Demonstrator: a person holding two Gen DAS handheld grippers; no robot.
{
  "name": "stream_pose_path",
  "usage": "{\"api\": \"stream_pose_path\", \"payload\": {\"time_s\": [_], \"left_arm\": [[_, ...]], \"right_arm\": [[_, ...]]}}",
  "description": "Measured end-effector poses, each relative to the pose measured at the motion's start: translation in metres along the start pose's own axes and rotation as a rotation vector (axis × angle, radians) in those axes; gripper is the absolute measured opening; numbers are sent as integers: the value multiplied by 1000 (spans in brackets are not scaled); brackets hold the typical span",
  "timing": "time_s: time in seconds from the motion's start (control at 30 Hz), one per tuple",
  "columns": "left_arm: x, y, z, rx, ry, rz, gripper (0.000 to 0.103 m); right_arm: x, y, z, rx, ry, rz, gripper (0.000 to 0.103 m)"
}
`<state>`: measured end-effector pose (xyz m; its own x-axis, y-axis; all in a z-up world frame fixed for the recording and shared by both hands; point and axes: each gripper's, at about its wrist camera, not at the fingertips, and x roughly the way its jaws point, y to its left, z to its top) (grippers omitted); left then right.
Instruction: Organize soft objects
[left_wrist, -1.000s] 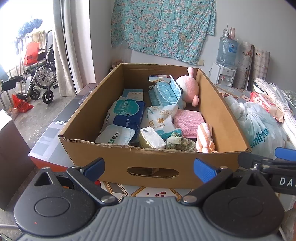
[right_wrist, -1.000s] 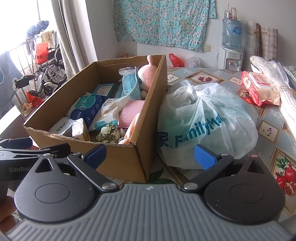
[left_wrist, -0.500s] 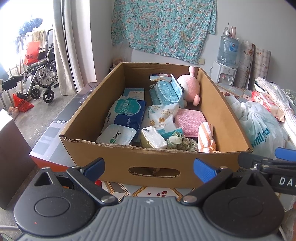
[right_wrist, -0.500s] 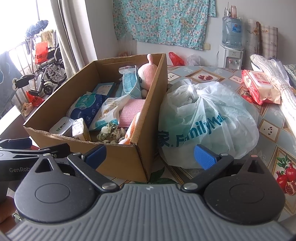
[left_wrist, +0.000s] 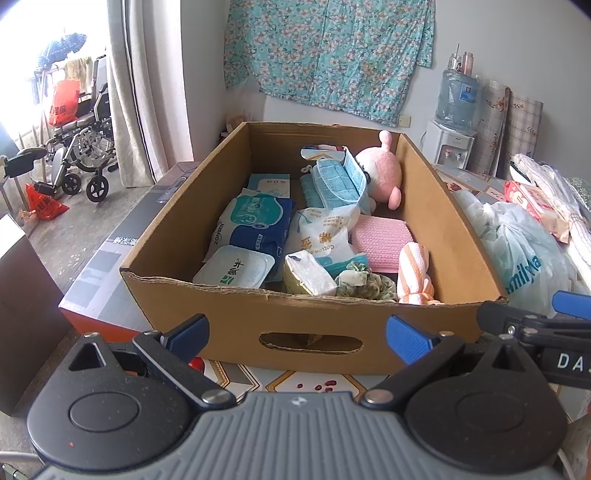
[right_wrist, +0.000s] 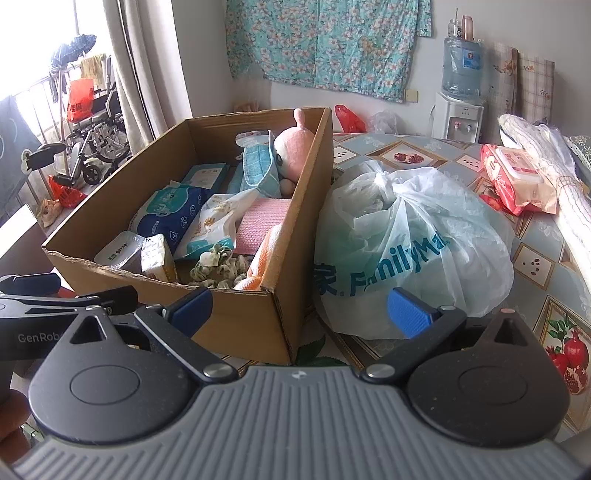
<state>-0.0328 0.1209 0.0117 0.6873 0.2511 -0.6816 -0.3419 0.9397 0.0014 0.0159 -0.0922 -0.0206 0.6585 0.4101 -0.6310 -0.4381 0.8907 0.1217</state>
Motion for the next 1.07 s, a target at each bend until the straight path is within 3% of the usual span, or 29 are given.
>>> {"api": "stream_pose_path", "payload": {"time_s": [1.07], "left_arm": [[0,7,1,-12,5,13,102]], "right_arm": [[5,6,2,-11,4,4,102]]}}
